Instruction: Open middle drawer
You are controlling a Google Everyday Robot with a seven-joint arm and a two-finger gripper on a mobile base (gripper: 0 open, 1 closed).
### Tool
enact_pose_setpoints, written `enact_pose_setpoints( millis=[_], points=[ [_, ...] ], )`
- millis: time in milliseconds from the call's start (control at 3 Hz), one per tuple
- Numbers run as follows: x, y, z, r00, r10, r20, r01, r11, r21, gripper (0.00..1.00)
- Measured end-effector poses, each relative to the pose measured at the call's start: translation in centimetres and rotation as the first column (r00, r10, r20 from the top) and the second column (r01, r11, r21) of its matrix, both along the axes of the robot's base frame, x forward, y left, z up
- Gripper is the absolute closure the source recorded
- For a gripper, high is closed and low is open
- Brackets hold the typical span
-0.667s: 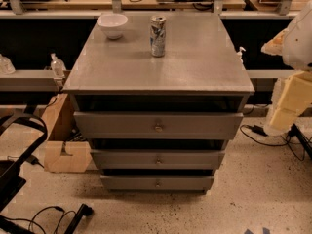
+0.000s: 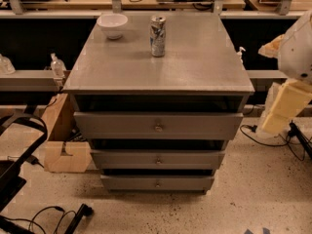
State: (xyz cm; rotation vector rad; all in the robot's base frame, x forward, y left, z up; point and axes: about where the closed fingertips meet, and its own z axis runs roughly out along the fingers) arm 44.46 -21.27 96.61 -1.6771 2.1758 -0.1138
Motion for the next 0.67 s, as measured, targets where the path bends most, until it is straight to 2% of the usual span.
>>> enact_pose_setpoints(
  millis=[333,667],
  points=[
    [0.1,0.5,-4.1,0.9992,-0.001,0.041,-0.001,0.999,0.055,0.0],
    [-0.2,1.3,-11.3,0.9973,-0.019,0.071,0.014,0.997,0.081,0.0]
  ],
)
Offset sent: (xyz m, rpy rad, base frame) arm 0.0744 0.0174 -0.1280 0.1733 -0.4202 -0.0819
